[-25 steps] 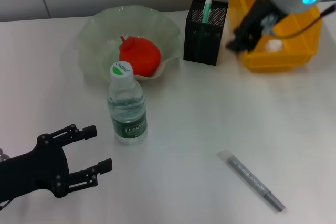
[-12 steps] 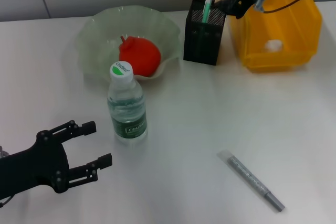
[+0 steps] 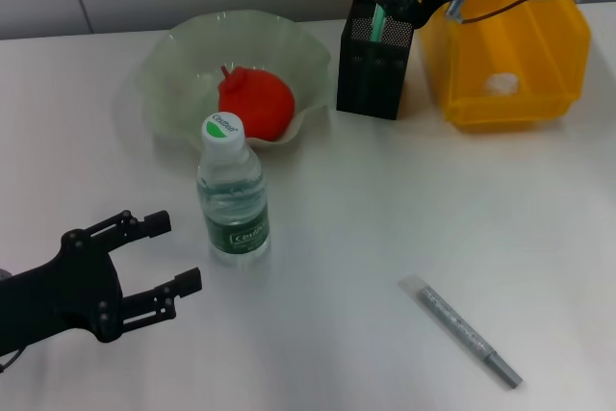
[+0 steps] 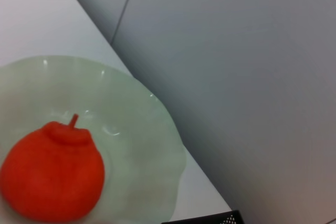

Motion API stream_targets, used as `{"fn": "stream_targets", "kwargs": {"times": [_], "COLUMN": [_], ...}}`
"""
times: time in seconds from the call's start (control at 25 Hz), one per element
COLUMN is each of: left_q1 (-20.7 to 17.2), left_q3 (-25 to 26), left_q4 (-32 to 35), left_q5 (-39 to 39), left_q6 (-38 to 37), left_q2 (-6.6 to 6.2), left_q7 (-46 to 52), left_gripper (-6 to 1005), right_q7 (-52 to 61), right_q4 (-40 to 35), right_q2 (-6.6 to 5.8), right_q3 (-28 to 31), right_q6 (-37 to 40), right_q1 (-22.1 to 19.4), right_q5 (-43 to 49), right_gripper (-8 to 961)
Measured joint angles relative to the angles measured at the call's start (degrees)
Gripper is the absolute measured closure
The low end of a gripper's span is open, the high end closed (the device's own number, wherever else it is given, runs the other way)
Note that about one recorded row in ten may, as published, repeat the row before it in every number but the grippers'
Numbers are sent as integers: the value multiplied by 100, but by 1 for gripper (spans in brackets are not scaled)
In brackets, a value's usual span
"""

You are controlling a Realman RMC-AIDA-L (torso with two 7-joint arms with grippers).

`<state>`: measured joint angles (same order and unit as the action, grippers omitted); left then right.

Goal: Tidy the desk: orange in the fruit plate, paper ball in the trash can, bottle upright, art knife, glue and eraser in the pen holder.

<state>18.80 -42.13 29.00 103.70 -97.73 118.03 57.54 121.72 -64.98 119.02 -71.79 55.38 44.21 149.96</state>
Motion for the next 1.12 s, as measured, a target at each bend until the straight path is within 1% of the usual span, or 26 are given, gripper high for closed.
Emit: {"fn": "stream_targets", "kwargs": {"times": [0.16,0.36,0.52,0.6,0.72,0.8,0.92,0.96,1.0,1.12], "left_q1": [21,34,36,36,36,36,32,20,20,11], "left_q3": [13,60,79,81,83,82,70,53,53,39], "left_q4": [0,0,0,0,0,0,1,8,8,16], "left_q5": [-4,-7,-8,-8,-9,-8,-5,14,14,32], "left_q6": [1,8,8,5,-9,-19,-36,-39,-39,-42], "left_q2": [0,5,11,10,9,9,9,9,9,6], "left_q7": [33,35,49,60,72,76,59,15,15,-37], "left_gripper": [199,199,199,199,199,199,199,199,199,199], "right_q7": [0,-9,-8,69,413,828,1501,1946,1946,2507], "right_q4": [282,282,253,135,-344,-819,-1602,-2056,-2056,-2389], "right_q2": [-2,-2,-2,-2,1,2,-3,-3,-3,-2], "right_q3": [97,116,122,163,208,211,200,171,171,71], "right_q6": [-214,-313,-306,-177,452,1123,2360,3210,3210,4343], "right_q1": [75,38,27,11,-50,-80,-91,-65,-65,72], "right_q5": [-12,-27,-33,-38,-33,15,145,248,248,406], "right_gripper": [681,679,550,486,403,347,348,348,348,349]}}
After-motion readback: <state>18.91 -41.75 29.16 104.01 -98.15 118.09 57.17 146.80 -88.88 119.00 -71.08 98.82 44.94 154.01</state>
